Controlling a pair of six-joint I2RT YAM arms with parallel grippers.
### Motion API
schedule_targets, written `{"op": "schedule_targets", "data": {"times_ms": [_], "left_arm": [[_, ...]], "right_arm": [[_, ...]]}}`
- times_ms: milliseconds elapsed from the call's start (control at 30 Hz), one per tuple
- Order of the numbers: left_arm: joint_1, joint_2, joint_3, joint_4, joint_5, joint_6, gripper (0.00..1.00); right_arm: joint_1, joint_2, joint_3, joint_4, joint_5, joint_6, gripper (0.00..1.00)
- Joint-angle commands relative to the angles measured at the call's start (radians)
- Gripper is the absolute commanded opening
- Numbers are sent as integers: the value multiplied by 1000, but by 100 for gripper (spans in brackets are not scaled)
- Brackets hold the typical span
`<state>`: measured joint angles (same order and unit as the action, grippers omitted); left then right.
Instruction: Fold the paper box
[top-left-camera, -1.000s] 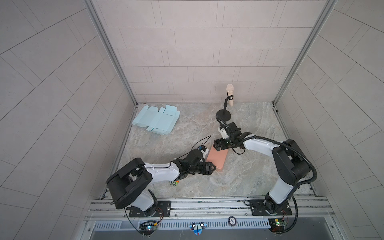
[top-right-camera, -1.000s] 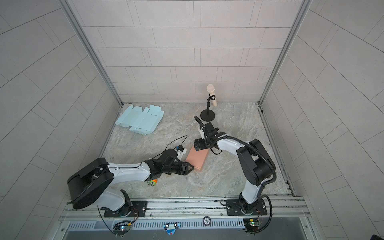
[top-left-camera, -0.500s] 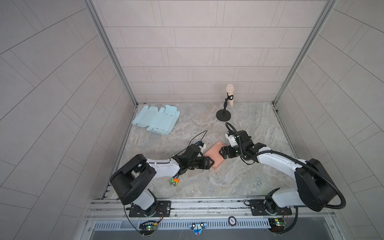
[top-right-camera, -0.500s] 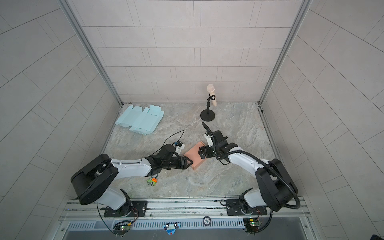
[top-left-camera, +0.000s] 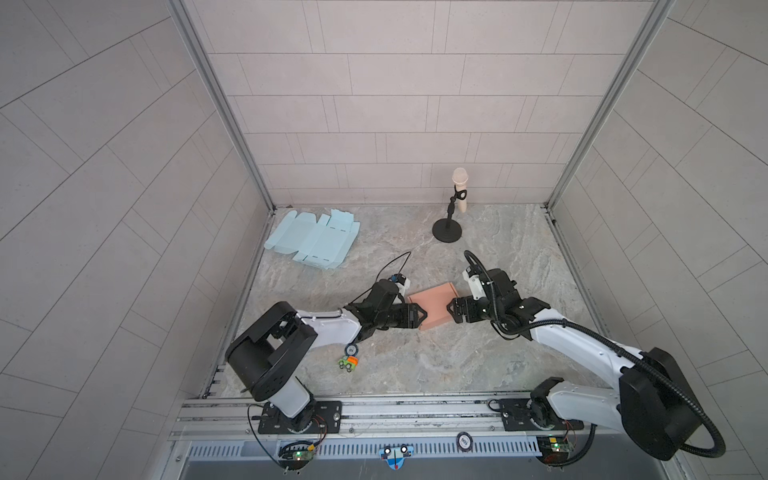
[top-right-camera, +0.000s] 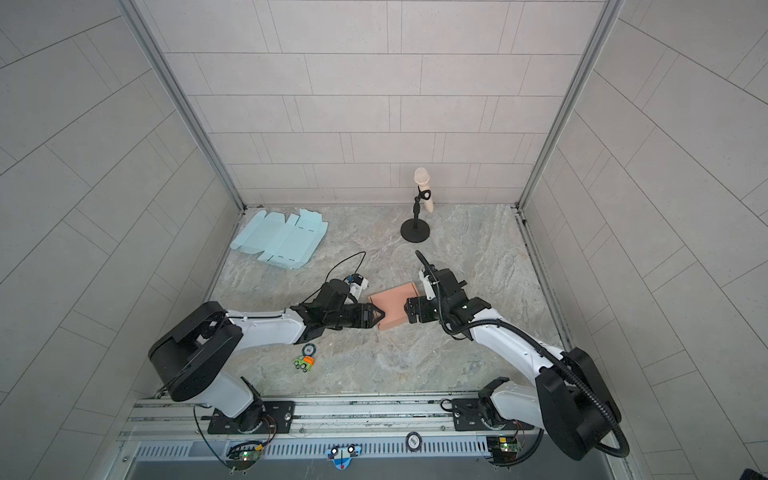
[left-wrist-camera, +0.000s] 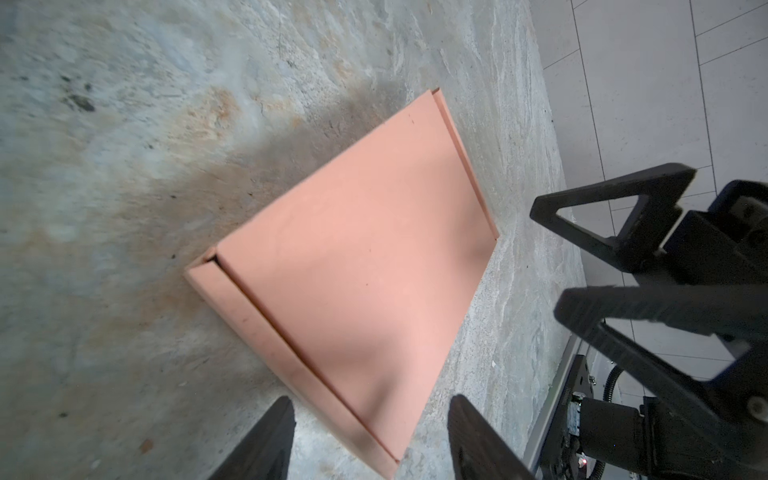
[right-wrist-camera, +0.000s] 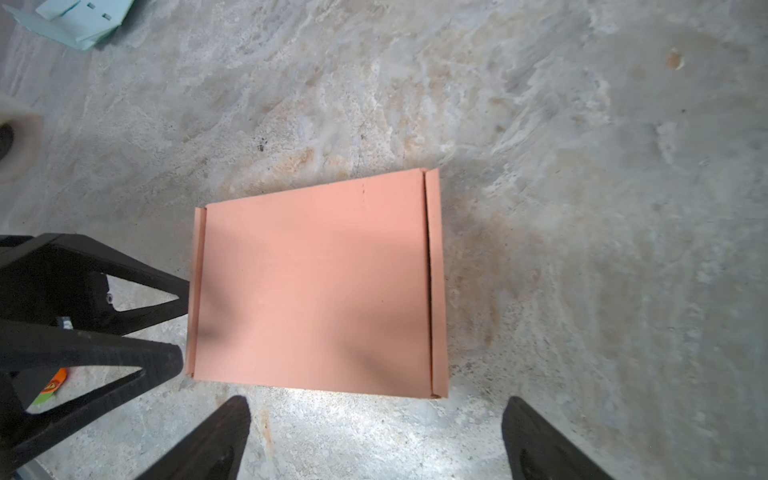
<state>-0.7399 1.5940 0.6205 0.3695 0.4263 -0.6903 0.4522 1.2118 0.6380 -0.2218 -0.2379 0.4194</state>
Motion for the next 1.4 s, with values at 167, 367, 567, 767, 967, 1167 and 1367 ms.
{"op": "schedule_targets", "data": {"times_ms": [167,367,567,767,967,1167,1367], "left_arm": [[2,27,43,30,9,10,62],[2,59,83,28,15,12,62],[1,87,104,36,20,4,62],[1,118,136,45,42,-9,62],[-8,156,186,40,55,-18,62],[-35,209,250,55,64,-48,62],[-57,286,355,52,68,-67,62]], "right_arm": [[-26,83,-13,154,-20,124,95],[-26,150,-13,222,-76,140,94],[-25,161,-32,231,-82,141,93],[-27,119,-31,185,-51,115,93],[-52,106,-35,174,-40,106,93],[-72,98,-41,191,-39,109,93],[-133,81,-54,182,-34,89,93]]}}
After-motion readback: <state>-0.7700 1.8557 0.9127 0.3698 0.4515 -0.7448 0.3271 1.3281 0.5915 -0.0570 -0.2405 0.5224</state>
